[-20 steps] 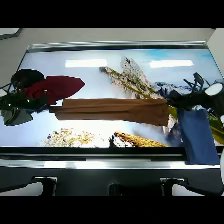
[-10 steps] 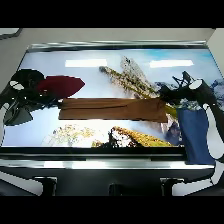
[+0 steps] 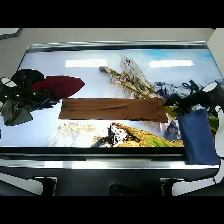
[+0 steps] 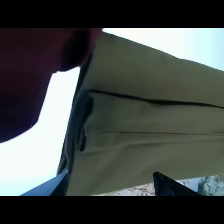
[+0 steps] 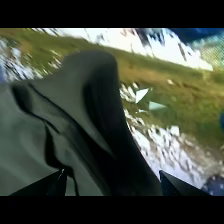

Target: Fold the shirts.

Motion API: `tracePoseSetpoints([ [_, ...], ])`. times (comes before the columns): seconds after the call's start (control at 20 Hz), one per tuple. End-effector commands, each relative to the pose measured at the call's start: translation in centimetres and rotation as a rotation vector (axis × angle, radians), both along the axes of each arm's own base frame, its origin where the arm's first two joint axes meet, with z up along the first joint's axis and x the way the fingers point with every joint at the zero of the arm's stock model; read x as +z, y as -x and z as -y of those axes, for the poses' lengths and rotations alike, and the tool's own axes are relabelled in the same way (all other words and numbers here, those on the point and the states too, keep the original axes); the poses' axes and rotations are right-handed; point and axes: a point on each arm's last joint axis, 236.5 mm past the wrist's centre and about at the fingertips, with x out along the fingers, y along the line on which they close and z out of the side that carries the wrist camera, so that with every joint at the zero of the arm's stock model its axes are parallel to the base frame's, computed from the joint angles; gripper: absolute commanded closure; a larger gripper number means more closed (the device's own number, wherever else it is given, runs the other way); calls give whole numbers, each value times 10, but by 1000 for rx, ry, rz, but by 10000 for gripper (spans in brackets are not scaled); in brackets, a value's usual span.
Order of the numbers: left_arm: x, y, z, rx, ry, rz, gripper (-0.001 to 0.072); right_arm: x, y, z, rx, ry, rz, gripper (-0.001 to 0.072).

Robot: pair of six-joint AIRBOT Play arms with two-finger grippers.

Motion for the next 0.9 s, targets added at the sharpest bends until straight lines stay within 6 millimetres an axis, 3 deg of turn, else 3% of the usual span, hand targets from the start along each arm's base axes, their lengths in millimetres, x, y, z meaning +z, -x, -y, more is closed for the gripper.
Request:
tracePoseSetpoints([
  [0.0, 36, 3, 11, -33, -15, 68, 85, -17, 16, -22, 9, -146, -88, 12],
  [0.15, 66, 6, 40, -95, -31, 135, 87, -28, -4, -54, -11, -224, -64, 13],
  [0.3, 80, 12, 74, -173, -32, 168, 88, -38, -20, -74, -67, -215, -59, 36],
  [0.35, 79, 14, 88, -203, -30, 169, 90, -38, -25, -80, -75, -213, -49, 170],
  [0.45, 74, 13, 114, -256, -30, 181, 103, -31, -25, -87, -71, -233, -48, 668],
  [0.5, 69, 11, 127, -273, -29, 190, 106, -22, -26, -89, -79, -251, -38, 672],
  [0.55, 64, 10, 144, -297, -28, 197, 153, -11, -27, -90, -74, -249, -18, 673],
  [0.6, 57, 11, 163, -325, -25, 201, 477, 5, -27, -92, -61, -248, 8, 674],
  [0.65, 50, 13, 183, -354, -19, 206, 680, 22, -23, -96, -40, -253, 25, 674],
  [0.85, 12, 24, 291, -443, 71, 220, 685, 90, 8, -116, 92, -201, 86, 674],
])
